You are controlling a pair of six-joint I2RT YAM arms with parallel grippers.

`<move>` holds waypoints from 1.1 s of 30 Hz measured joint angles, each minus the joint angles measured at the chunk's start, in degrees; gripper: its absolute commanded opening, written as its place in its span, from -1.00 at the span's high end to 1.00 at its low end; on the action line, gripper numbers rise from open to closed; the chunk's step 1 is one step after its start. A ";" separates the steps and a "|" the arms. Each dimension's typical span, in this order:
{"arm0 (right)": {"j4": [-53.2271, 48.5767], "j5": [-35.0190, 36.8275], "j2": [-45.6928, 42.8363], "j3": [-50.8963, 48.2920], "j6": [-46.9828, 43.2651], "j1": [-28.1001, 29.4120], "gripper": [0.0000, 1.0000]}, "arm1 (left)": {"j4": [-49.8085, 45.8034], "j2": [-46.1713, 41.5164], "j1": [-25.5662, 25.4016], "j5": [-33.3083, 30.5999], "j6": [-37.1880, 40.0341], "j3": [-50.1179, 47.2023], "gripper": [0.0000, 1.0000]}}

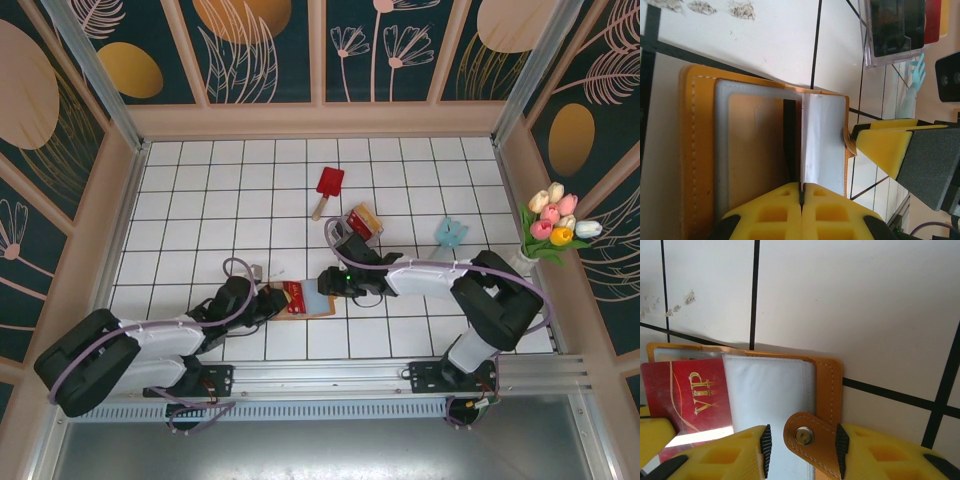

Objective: Put the credit cards into the card holder
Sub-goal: Insert the credit card into the card slot.

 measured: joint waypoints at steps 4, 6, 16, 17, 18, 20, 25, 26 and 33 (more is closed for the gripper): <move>0.37 0.04 0.33 -0.13 0.63 0.00 0.21 | 2.67 1.81 -0.46 -0.04 -0.02 0.00 1.00; 0.50 0.17 0.39 -0.13 0.87 0.00 0.22 | 3.28 2.08 -0.83 -0.04 -0.02 0.00 1.00; 1.20 0.44 0.55 -0.52 1.07 0.00 0.24 | 5.90 6.23 -1.64 0.44 -0.02 1.77 1.00; 1.20 0.44 0.55 -0.52 1.09 0.00 0.24 | 6.05 6.47 -1.75 0.48 -0.04 1.77 0.99; 1.20 0.42 0.59 -0.52 1.09 0.00 0.24 | 6.21 6.84 -1.90 0.55 -0.04 1.84 0.97; 1.22 0.44 0.66 -0.52 1.07 0.00 0.24 | 6.19 7.76 -2.08 0.94 -0.07 2.36 0.92; 1.25 0.44 0.70 -0.52 1.09 0.00 0.24 | 6.21 10.60 -2.89 1.38 -0.04 4.68 0.84; 1.25 0.42 0.70 -0.52 1.09 0.00 0.24 | 6.16 11.08 -3.13 1.36 -0.04 5.14 0.83; 1.38 1.03 0.68 -0.63 1.77 -0.04 0.24 | 4.37 17.16 -6.23 1.27 0.46 11.52 0.73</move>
